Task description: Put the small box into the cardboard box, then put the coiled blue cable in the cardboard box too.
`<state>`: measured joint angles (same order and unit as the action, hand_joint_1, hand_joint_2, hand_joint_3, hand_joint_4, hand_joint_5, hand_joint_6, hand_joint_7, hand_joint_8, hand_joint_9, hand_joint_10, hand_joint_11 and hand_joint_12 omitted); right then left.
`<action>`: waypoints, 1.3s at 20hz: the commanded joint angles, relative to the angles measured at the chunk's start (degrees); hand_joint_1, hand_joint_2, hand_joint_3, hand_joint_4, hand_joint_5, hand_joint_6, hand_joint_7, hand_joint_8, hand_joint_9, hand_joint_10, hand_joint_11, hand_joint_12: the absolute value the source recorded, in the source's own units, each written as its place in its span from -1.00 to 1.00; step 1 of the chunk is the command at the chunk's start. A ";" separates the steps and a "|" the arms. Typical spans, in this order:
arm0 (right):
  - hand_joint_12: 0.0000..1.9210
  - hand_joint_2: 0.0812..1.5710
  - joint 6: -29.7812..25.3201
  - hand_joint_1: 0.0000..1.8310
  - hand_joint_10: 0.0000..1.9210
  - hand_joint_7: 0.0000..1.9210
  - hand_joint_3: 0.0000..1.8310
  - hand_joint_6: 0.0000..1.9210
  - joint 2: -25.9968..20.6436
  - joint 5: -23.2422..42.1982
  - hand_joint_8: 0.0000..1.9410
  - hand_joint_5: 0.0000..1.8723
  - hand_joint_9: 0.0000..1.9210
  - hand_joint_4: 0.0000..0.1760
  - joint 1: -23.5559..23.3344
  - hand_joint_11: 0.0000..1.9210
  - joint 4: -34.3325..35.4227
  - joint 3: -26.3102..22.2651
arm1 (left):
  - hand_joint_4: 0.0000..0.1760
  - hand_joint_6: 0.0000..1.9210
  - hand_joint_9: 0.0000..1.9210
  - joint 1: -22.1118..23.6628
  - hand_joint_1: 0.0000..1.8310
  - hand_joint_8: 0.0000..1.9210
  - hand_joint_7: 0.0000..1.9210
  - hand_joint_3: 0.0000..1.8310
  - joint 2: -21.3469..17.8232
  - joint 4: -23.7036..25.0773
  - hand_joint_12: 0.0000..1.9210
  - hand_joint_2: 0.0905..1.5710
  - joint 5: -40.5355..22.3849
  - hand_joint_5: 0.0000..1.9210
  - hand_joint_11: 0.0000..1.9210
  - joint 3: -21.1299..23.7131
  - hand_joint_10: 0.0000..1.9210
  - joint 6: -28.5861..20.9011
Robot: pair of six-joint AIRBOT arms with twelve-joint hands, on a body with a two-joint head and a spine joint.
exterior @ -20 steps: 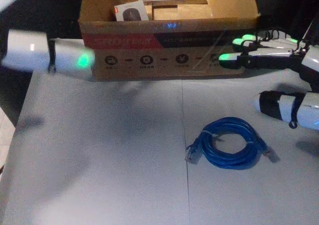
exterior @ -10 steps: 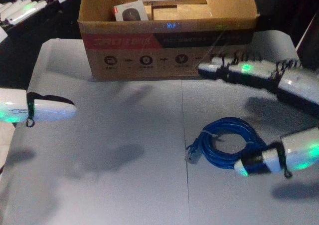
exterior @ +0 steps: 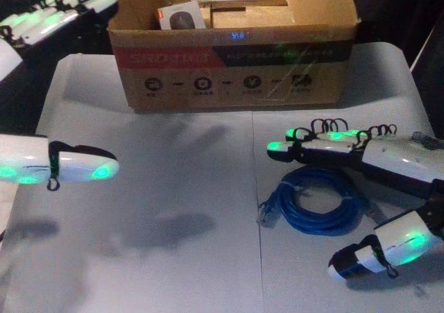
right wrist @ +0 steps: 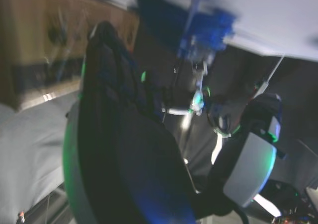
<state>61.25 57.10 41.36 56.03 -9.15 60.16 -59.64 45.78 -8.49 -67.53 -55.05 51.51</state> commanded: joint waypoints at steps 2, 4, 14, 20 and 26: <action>-0.68 -0.04 -0.48 -0.05 -1.00 -0.93 -1.00 -1.00 0.64 4.08 -1.00 -0.83 -0.92 1.00 -0.55 -1.00 0.70 1.04 | 1.00 -1.00 -1.00 0.30 -0.25 -1.00 -1.00 -1.00 0.37 -0.15 -1.00 -0.08 -7.56 -0.91 -1.00 0.00 -1.00 -0.25; -0.67 -0.02 -0.48 -0.04 -0.99 -0.92 -1.00 -1.00 1.23 2.26 -0.99 -0.85 -0.91 1.00 -0.82 -1.00 0.71 2.07 | 1.00 -1.00 -1.00 0.30 -0.24 -1.00 -1.00 -1.00 0.55 -0.15 -1.00 -0.08 -7.64 -0.90 -1.00 0.00 -1.00 -0.29; -0.48 0.04 -0.47 -0.01 -0.99 -0.86 -1.00 -1.00 2.77 -2.95 -1.00 -0.80 -0.81 1.00 -1.59 -1.00 -0.06 4.98 | 1.00 -1.00 -1.00 0.16 -0.26 -1.00 -1.00 -1.00 1.07 -0.14 -1.00 -0.07 -8.80 -0.91 -1.00 -0.01 -1.00 -0.71; -0.23 0.14 -0.48 0.21 -0.97 -0.55 -0.99 -0.99 2.71 -2.95 -0.99 -0.54 -0.50 0.04 -1.61 -0.84 0.13 4.96 | 1.00 -1.00 -1.00 -0.21 -0.28 -1.00 -1.00 -1.00 1.13 -0.17 -1.00 -0.06 -8.93 -0.90 -1.00 -0.01 -1.00 -1.22; 0.25 0.29 -0.49 0.33 -0.06 -0.27 -1.00 -0.99 2.39 -2.93 -0.92 -0.25 -0.44 -1.00 -1.62 -0.63 0.72 4.96 | 1.00 -1.00 -1.00 -0.48 -0.25 -1.00 -0.98 -0.99 1.29 -0.30 -1.00 -0.04 -9.00 -0.89 -1.00 -0.01 -1.00 -1.53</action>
<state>61.19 59.51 37.39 54.52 -8.80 64.93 -60.45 46.94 -8.32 -69.34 -55.02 50.28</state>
